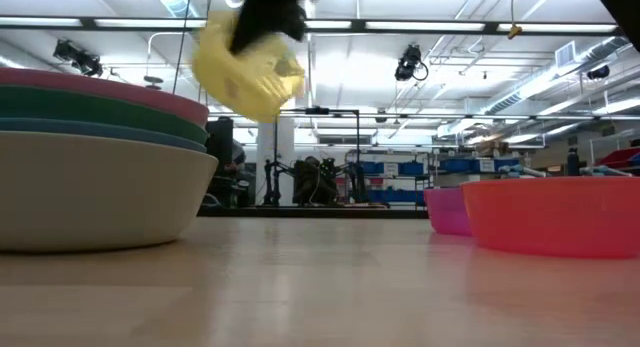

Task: Nest bowls inside each other
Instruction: Stack the yellow bowl on top of the pink bowl, then stack the light pink bowl on top of the yellow bowl

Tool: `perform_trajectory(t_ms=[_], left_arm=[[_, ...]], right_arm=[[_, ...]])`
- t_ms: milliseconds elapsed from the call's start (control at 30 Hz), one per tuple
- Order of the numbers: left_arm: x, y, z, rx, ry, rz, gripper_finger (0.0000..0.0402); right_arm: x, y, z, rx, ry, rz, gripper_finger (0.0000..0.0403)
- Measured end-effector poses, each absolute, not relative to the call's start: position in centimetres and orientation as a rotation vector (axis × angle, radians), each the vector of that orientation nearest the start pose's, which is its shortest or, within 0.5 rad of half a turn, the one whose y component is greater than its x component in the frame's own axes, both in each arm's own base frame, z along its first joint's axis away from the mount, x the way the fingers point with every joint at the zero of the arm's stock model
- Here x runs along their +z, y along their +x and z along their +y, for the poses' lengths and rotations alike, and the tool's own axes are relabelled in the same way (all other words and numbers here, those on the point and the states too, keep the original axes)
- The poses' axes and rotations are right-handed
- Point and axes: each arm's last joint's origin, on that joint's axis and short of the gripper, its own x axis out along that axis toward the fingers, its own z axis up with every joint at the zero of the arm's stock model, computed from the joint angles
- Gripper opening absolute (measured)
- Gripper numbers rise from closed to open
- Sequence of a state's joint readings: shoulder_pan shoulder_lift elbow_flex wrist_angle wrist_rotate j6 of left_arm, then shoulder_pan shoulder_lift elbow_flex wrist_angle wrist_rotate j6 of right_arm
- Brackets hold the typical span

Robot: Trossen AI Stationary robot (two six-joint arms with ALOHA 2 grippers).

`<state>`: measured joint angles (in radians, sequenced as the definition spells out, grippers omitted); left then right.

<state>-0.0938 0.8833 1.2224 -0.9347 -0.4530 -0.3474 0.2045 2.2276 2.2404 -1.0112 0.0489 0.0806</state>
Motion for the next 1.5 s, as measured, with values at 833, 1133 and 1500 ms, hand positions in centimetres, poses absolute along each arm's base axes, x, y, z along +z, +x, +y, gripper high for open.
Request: perform_trajectory(t_ms=[833, 1133, 1500], left_arm=[[39.2, 14.4, -0.1, 0.450, -0.167, 0.512, 0.0163], [39.2, 14.4, -0.1, 0.450, -0.167, 0.513, 0.0163], [39.1, 14.3, -0.1, 0.452, -0.167, 0.522, 0.0163]], right_arm=[[30.3, 48.6, 11.6, 0.317, -0.013, 0.758, 0.0079], [30.3, 48.7, 11.6, 0.320, -0.018, 0.747, 0.0104], [28.4, 46.4, 8.8, 0.093, 0.012, 1.098, 0.0124]])
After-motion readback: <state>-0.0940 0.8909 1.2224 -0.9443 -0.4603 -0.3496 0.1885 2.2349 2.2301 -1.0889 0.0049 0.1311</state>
